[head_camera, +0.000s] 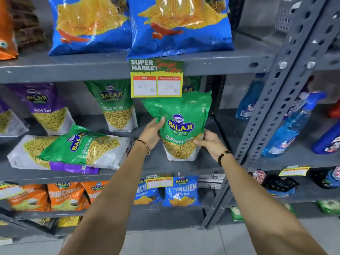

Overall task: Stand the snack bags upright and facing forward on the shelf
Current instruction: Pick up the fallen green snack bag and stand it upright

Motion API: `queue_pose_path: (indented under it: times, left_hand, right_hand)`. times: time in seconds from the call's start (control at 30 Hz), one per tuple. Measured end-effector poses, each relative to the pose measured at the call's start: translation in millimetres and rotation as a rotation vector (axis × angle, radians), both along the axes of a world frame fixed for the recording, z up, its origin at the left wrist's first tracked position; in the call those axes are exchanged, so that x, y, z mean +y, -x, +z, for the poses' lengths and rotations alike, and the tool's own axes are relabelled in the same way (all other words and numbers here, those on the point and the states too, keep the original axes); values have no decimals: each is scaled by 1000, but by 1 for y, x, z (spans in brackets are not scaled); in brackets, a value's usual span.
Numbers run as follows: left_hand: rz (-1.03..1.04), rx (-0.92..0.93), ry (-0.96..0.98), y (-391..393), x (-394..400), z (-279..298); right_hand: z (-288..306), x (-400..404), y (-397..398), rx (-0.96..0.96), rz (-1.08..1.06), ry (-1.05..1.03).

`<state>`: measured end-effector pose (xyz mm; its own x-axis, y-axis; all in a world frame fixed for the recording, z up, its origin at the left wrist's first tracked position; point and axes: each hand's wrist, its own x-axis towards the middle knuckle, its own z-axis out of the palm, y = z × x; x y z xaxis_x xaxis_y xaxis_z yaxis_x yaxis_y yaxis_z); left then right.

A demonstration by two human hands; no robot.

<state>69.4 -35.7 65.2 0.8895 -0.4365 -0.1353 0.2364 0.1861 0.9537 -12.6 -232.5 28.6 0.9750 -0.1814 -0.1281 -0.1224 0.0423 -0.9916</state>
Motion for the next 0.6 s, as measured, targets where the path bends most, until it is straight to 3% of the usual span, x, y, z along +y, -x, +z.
queue_pose_path:
  times: [0.1,0.27,0.47,0.6]
  left_hand:
    - [26,-4,-17,-9,-14,3]
    - [16,-24,-71,-15,-17,7]
    - [160,78,-53,3,1,-8]
    - [166,189,6,25,32,-24]
  right_hand:
    - [-7,2,-14,-18,-161,45]
    - [-10,-3,-27,-56,-191,-15]
    - [-18,5,-17,-5,-269,-122]
    - [-26,25,-6,32,-471,-210]
